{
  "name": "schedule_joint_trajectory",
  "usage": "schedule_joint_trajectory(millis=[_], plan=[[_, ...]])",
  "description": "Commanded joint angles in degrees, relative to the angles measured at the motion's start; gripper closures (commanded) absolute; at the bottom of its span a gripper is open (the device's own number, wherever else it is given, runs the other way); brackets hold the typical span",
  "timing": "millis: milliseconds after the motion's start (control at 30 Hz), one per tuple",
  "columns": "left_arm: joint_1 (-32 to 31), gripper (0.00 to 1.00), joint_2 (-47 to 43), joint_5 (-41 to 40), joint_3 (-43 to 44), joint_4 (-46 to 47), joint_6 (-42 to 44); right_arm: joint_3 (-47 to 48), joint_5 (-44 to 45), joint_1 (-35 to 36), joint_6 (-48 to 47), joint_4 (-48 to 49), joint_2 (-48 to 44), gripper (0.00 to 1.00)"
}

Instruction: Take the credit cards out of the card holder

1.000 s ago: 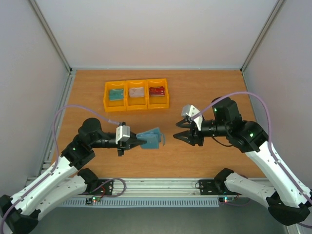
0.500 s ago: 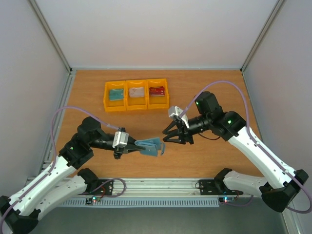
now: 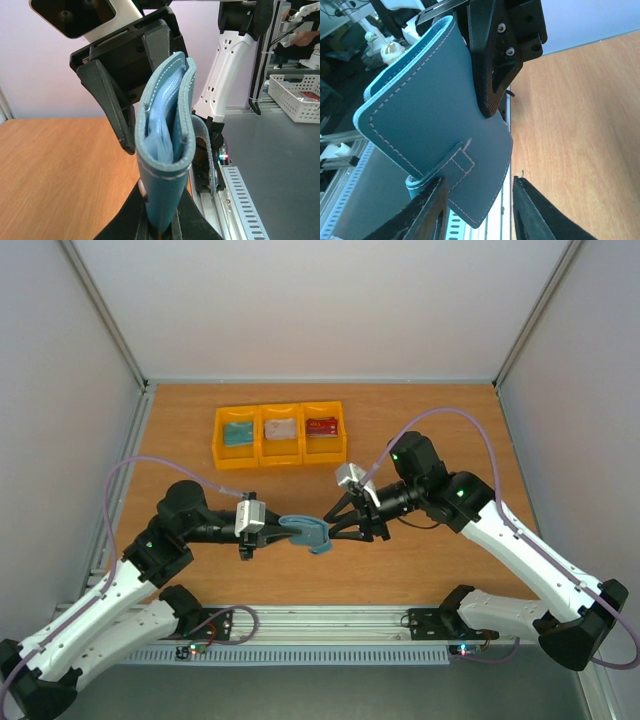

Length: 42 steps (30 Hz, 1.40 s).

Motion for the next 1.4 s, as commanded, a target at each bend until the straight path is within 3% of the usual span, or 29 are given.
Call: schedule_joint_trajectory(millis=[0,500,600,733,900,1000,1167,1367], plan=[[0.2,1.0,0.0,-7.7,-0.7,8.0,-6.8,-2.0,-0.3,1.4,2.5,2.2,-1.0,0.59],[0.2,1.0,-0.2,-2.2,-0.1,8.4,-16.8,-3.7,5.2,5.0,-1.1,-1.6,-3.4,0.49],[0.1,1.0,0.1,-2.3,0.1,8.8,-16.6,-4.3,7.8,5.8,1.1,2.7,-4.1,0.6],[0.2,1.0,0.4,-1.4,0.0,9.0,-16.7,-5.1,9.0,6.0,0.8,6.3,-5.7,0.64],[0.1,1.0,0.1,2.4,0.1,8.9,-15.7,-0.9,11.1,6.0,-6.9,-4.8,-4.6,0.58],[0.2,1.0,0.5,1.6,0.0,8.9,-14.8,0.9,13.4,6.0,-7.9,-7.1,-3.8,0.68],[-0.1,1.0,1.3,-4.6,-0.1,9.4,-14.4,1.0,13.7,7.3,-5.5,-2.1,-2.9,0.7],[-1.7,1.0,1.6,-7.1,-0.7,10.0,-12.8,0.4,12.6,7.8,-0.2,6.8,-3.0,0.8]])
